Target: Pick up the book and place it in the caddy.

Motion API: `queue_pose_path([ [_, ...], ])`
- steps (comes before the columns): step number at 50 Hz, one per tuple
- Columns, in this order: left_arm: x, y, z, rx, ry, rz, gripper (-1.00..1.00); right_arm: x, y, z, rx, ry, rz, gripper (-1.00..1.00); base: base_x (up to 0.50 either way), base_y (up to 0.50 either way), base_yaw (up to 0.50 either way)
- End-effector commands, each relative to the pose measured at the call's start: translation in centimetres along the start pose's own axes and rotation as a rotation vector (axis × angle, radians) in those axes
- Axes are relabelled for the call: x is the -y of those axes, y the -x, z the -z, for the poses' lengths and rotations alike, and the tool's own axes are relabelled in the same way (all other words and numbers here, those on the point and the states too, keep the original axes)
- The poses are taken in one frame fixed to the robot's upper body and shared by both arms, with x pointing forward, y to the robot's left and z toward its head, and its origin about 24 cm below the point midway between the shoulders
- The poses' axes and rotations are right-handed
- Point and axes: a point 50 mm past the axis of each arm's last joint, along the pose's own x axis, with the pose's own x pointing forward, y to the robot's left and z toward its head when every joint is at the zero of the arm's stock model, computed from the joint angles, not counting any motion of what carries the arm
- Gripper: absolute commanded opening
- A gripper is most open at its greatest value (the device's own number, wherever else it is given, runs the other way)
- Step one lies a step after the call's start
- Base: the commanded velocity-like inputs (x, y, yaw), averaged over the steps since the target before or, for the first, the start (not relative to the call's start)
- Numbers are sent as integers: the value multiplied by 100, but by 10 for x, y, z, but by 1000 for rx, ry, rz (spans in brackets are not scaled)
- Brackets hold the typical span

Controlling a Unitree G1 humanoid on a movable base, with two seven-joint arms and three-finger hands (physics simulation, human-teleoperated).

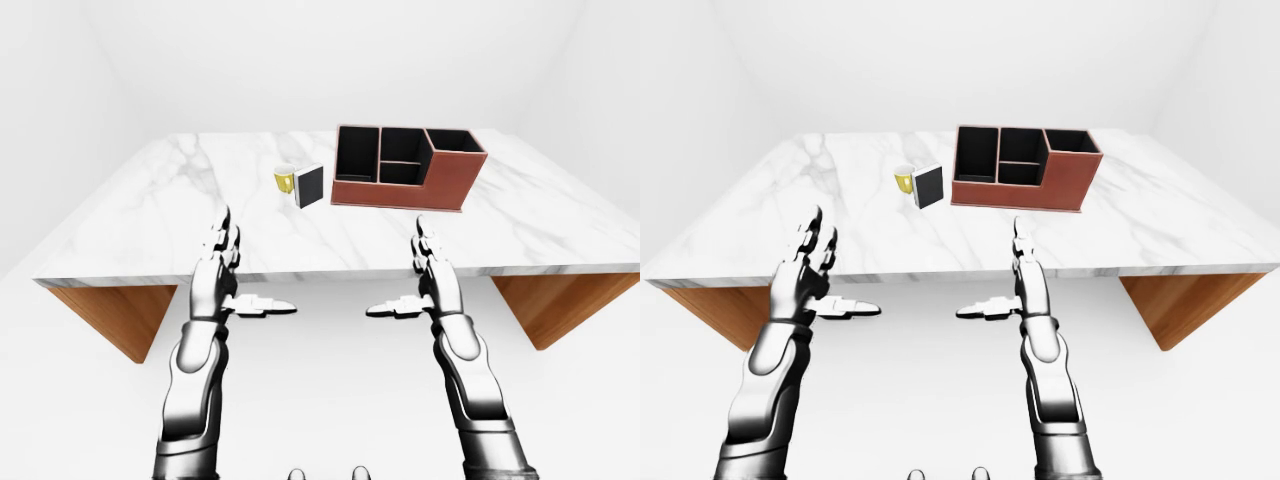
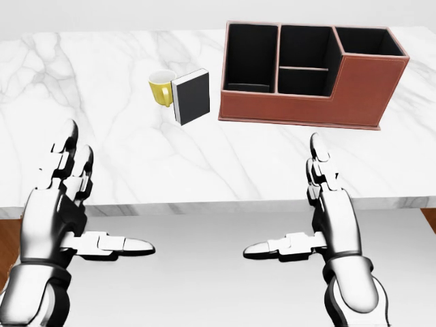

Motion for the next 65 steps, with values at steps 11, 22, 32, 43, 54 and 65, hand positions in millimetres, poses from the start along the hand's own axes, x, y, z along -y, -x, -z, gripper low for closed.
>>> queue_pose_path([
  [11,-8,-63,-78,281,-25,76,100,3,-55,-65,213,88,-38,100,0,0,0],
  [22,-16,-114,-91,227,-40,69,100,8,-92,-99,265,142,-46,100,0,0,0],
  [32,-17,-126,-89,184,-47,57,100,9,-105,-118,292,146,-79,100,0,0,0],
  [43,-14,-121,-91,206,-63,75,100,7,-102,-127,332,156,-82,100,11,36,0],
  [54,-15,-126,-81,154,-48,57,100,11,-112,-109,236,150,-63,100,13,36,0],
  [65,-13,-129,-78,139,-45,62,100,9,-113,-107,229,165,-51,100,0,0,0],
])
